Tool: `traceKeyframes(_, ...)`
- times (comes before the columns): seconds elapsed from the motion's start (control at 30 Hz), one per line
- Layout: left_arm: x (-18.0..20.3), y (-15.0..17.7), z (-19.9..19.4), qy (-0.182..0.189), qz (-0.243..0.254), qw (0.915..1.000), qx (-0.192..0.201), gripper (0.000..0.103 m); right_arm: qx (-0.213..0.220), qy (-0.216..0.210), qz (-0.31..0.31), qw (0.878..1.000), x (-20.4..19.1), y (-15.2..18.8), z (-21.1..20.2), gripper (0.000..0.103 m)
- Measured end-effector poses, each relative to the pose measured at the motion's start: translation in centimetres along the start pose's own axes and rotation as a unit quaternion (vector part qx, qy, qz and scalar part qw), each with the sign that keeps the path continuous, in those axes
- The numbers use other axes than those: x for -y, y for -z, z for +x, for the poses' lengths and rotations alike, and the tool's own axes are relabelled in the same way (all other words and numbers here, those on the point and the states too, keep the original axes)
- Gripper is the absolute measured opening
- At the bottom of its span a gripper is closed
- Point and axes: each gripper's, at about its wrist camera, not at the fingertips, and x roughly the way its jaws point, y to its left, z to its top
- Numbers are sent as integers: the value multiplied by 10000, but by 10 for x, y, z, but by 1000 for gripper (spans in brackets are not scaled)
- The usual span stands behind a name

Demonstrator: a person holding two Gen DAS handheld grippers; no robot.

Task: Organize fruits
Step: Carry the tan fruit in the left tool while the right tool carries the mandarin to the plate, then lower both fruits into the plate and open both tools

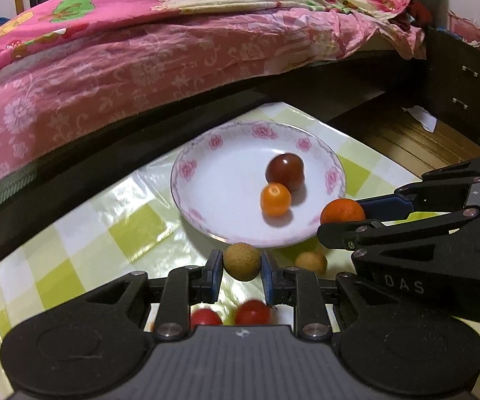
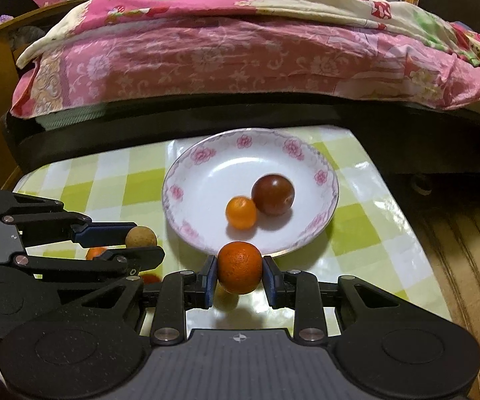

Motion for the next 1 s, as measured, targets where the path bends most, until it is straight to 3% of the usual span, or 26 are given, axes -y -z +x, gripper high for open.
traceKeyframes(0.3,-3,-16,22,-38,30,10000,9,32,33,60,101,9999,10,-13,18,25)
traceKeyframes(1.0,0,-21,45,-136,171,9998,-7,32,15,149,134,9998,22,-18,38,26)
